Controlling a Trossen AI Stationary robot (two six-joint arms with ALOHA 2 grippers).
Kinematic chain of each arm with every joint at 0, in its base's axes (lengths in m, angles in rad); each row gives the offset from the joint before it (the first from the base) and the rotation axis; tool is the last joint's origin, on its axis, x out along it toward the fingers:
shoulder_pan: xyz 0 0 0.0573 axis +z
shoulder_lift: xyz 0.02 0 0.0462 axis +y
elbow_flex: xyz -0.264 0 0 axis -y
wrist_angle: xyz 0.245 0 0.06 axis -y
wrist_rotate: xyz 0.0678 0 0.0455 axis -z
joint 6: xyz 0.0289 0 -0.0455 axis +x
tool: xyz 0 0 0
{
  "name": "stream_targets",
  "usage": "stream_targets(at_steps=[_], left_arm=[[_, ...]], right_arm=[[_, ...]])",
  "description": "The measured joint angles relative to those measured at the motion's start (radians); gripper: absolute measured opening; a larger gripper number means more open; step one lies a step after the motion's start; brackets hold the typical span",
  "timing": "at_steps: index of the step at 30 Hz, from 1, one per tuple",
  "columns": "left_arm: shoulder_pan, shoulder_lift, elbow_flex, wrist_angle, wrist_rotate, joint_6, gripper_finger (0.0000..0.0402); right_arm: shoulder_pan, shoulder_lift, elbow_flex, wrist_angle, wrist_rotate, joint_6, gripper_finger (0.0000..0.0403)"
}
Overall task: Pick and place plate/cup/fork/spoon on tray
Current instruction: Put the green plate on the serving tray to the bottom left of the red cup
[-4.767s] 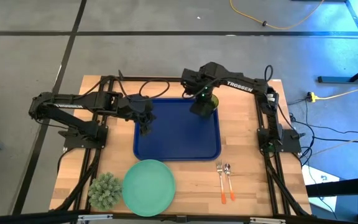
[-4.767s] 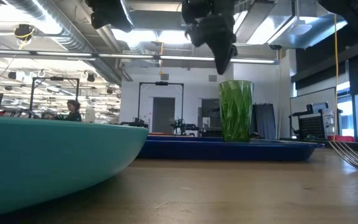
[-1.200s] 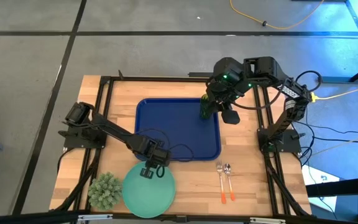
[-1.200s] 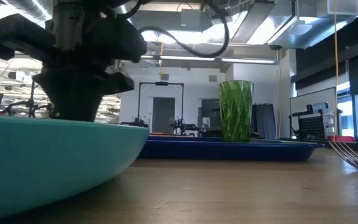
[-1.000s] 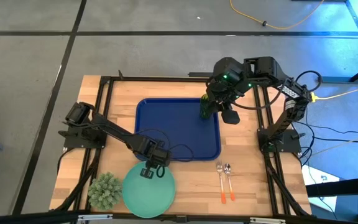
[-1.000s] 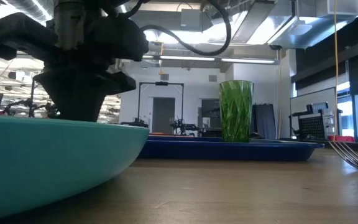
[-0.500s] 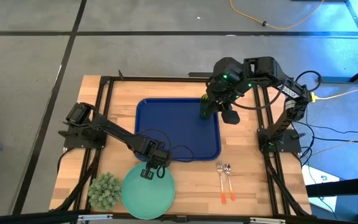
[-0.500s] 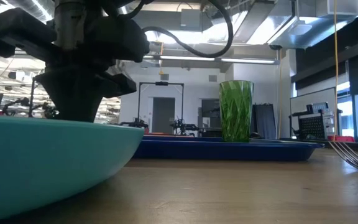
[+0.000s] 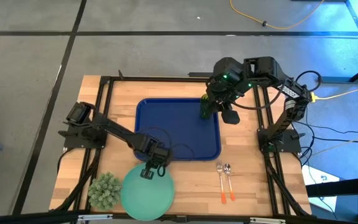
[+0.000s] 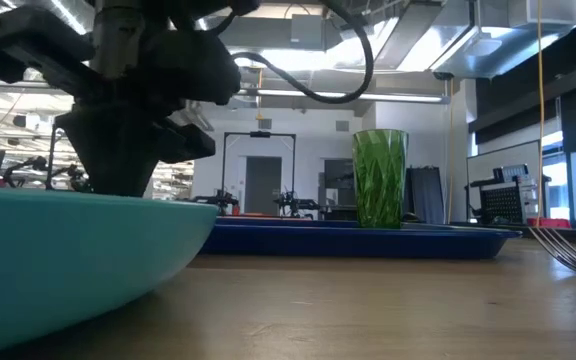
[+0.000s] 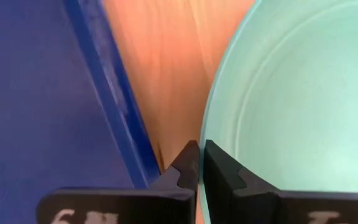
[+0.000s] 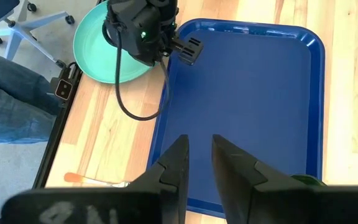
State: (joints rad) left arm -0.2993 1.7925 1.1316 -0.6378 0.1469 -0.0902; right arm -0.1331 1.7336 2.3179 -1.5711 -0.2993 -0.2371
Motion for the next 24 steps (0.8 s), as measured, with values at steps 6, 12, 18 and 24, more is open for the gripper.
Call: stream_targets(at_steps=[6,12,18,24], left_arm=[[0.037,-0.035,0.001,-0.015,0.045,-0.009,0.0002],[0.075,-0.082,0.035,-0.028,0.107,0.027,0.0001],[0.12,-0.094,0.067,-0.074,0.154,0.052,0.0001],[0.183,-0.094,0.153,-0.159,0.161,0.128,0.0001]], right_arm=[[0.0,0.0,0.0,0.0,0.0,0.0,0.0072],[0.0,0.0,0.0,0.0,0.0,0.0,0.0072],[0.0,0.0,0.0,0.0,0.0,0.0,0.0072],[0.0,0.0,0.0,0.0,0.0,-0.001,0.0072]])
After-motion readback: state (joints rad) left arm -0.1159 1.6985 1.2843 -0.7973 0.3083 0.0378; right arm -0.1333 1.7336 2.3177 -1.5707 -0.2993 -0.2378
